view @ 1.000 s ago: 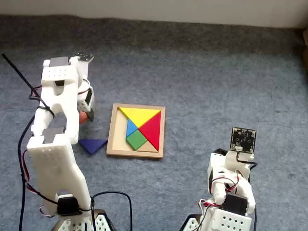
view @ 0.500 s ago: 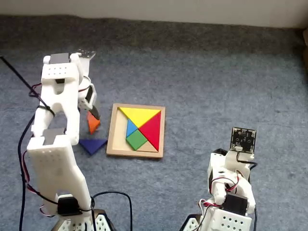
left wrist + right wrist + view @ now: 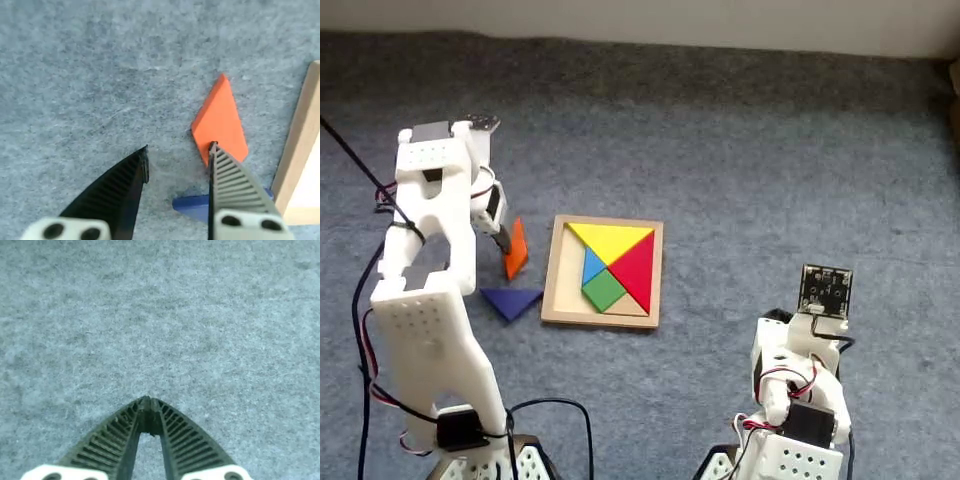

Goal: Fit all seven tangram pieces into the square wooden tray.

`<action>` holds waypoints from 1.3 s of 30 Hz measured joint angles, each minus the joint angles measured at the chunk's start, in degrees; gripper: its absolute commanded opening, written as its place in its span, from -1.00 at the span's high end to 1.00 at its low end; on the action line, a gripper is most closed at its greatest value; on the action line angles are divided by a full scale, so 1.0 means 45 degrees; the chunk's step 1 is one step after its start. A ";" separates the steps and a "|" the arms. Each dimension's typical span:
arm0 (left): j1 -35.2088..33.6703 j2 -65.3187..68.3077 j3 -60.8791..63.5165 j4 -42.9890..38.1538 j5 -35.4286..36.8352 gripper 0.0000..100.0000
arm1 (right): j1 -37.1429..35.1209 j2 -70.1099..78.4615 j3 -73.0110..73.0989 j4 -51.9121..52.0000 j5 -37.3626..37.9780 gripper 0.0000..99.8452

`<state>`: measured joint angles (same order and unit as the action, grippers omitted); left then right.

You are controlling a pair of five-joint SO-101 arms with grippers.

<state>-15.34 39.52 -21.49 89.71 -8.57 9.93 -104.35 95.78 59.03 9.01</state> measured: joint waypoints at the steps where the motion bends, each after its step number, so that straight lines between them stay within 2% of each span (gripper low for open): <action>1: 0.0137 0.0156 -0.0078 0.0000 -0.0020 0.62 | 0.0000 0.0000 0.0000 0.0000 0.0000 0.99; 7: 0.0410 0.0664 -0.0840 0.0059 0.0313 0.61 | 0.0000 0.0000 0.0000 0.0000 0.0000 0.99; 18: 0.1875 0.0703 -0.0977 0.0039 0.0547 0.61 | 0.0000 0.0000 0.0000 0.0000 0.0000 0.99; 39: 0.2676 0.0371 -0.1035 0.0527 0.0606 0.62 | 0.0000 0.0000 0.0000 0.0000 0.0000 0.99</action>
<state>-3.30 41.19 -26.15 92.09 -5.85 9.93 -104.35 95.78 59.03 9.01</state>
